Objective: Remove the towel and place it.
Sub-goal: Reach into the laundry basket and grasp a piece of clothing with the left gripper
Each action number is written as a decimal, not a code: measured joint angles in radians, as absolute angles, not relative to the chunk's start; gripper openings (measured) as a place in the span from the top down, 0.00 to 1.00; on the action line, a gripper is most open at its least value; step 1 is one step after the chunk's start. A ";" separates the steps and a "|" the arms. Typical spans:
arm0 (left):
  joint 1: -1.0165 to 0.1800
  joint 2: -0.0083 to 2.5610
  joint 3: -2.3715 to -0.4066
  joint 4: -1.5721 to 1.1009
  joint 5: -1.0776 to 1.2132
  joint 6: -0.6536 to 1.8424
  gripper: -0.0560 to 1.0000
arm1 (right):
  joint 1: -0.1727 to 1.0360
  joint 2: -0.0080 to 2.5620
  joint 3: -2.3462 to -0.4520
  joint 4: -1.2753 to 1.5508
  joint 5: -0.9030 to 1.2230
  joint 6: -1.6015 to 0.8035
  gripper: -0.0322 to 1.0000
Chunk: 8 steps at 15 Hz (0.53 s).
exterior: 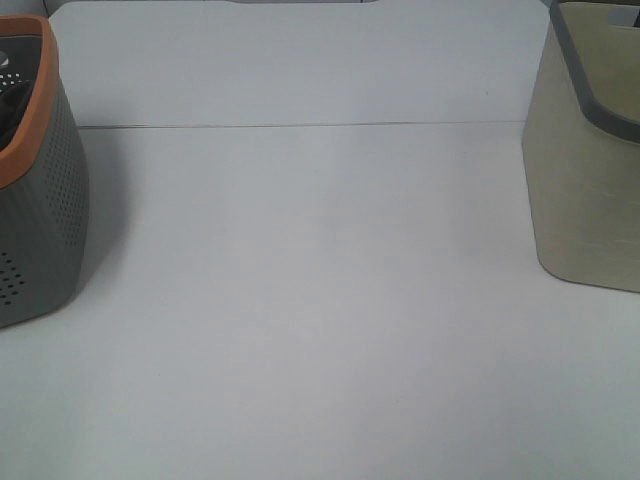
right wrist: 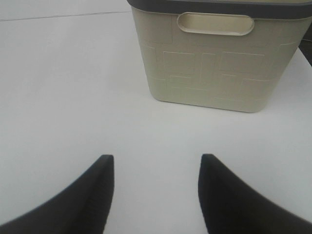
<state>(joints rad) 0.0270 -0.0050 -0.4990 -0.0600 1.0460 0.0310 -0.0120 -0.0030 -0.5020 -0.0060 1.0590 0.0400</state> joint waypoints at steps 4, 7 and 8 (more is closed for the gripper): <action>0.027 -0.005 -0.499 -0.060 1.046 0.031 0.01 | -0.012 -0.003 -0.502 -0.006 1.059 0.040 0.44; 0.027 -0.005 -0.499 -0.060 1.046 0.031 0.01 | -0.012 -0.003 -0.502 -0.006 1.059 0.040 0.44; 0.027 -0.005 -0.499 -0.060 1.046 0.031 0.01 | -0.012 -0.003 -0.502 -0.006 1.059 0.040 0.44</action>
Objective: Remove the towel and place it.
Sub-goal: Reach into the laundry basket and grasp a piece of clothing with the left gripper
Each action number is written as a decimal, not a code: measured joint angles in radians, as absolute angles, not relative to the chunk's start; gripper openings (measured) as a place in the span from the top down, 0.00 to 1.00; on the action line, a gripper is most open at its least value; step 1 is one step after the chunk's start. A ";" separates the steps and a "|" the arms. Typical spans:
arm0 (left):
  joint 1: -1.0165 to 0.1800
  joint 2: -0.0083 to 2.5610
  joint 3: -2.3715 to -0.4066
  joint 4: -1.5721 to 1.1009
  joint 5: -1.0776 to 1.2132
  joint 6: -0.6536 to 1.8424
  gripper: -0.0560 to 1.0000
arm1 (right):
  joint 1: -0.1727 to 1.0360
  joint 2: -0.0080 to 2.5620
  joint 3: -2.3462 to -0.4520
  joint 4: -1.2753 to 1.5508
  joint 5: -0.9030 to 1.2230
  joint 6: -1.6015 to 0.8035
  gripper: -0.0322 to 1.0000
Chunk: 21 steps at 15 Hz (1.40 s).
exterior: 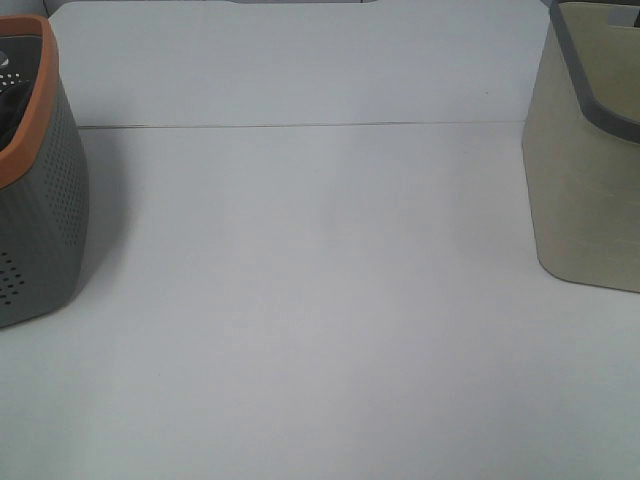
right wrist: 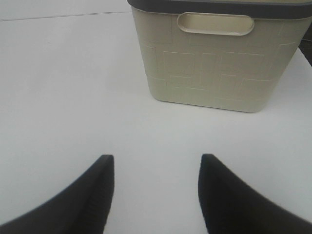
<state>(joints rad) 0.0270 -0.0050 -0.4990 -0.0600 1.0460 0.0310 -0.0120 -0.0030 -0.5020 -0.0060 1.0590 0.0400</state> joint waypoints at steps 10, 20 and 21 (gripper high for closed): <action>0.027 -0.005 -0.499 -0.060 1.046 0.032 0.01 | -0.012 -0.003 -0.502 0.000 1.059 0.040 0.44; 0.027 -0.005 -0.499 -0.060 1.046 0.033 0.01 | -0.012 -0.003 -0.502 0.000 1.059 0.040 0.44; 0.027 -0.005 -0.499 -0.060 1.046 0.033 0.01 | -0.012 -0.003 -0.502 0.000 1.059 0.040 0.44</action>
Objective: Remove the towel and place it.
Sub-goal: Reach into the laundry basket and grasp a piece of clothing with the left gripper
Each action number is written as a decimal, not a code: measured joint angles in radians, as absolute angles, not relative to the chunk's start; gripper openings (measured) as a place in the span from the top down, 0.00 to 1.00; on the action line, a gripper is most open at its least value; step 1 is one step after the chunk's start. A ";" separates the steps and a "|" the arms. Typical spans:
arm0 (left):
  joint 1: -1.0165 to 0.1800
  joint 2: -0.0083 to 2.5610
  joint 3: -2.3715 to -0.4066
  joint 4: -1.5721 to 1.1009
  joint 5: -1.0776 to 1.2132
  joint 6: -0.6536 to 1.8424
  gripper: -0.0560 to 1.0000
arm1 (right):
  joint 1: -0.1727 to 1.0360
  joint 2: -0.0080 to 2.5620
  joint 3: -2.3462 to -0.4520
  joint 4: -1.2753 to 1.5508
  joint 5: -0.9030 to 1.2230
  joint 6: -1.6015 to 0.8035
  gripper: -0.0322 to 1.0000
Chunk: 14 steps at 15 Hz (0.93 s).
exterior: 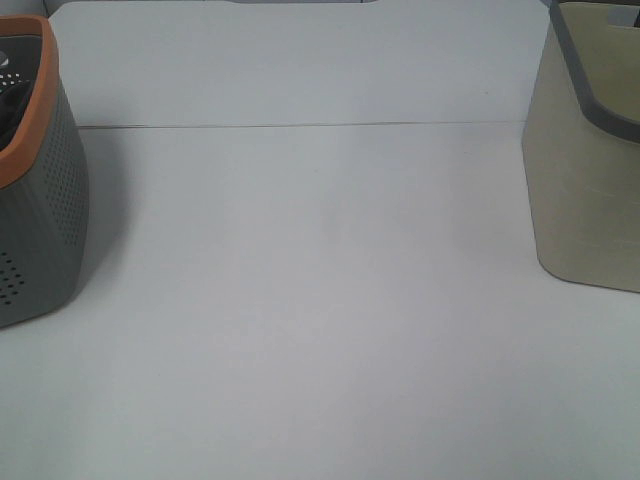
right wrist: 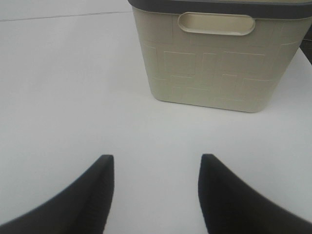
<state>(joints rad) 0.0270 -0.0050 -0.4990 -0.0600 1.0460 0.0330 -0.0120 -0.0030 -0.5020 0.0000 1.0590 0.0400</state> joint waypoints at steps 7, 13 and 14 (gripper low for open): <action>0.027 -0.005 -0.499 -0.060 1.046 0.033 0.01 | -0.012 -0.003 -0.502 0.000 1.059 0.040 0.44; 0.027 -0.005 -0.499 -0.060 1.046 0.034 0.01 | -0.012 -0.003 -0.502 0.000 1.059 0.040 0.44; 0.027 -0.005 -0.499 -0.060 1.046 0.034 0.01 | -0.012 -0.003 -0.502 0.000 1.059 0.040 0.44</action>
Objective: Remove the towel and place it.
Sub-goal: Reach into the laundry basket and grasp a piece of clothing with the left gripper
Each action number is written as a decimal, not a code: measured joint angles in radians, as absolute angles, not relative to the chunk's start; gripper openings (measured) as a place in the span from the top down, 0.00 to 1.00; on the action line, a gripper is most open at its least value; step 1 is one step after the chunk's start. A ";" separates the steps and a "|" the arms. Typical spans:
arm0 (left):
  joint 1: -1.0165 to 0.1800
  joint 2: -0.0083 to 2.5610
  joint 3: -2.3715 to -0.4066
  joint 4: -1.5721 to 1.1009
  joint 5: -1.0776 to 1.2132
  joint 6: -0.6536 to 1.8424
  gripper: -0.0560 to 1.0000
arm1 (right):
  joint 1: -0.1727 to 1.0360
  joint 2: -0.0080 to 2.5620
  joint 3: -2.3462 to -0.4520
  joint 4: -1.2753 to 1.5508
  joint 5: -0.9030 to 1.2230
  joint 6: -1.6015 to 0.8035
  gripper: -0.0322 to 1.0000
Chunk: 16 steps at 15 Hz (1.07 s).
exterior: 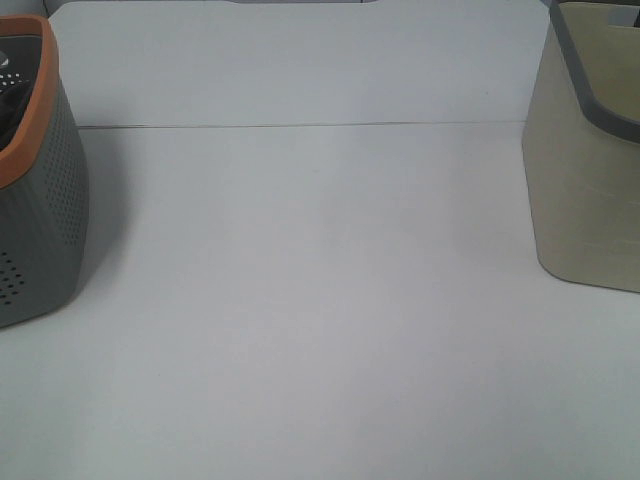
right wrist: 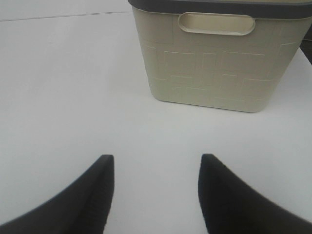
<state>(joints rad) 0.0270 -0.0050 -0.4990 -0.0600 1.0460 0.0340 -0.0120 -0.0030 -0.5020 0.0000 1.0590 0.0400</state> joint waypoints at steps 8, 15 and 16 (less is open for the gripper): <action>0.027 -0.005 -0.499 -0.060 1.046 0.034 0.01 | -0.012 -0.003 -0.502 0.000 1.059 0.040 0.44; 0.027 0.139 -0.629 -0.080 1.117 0.086 0.01 | -0.012 -0.003 -0.502 0.000 1.059 0.040 0.44; 0.027 0.214 -0.700 -0.084 1.141 0.113 0.01 | -0.012 -0.003 -0.502 0.000 1.059 0.040 0.44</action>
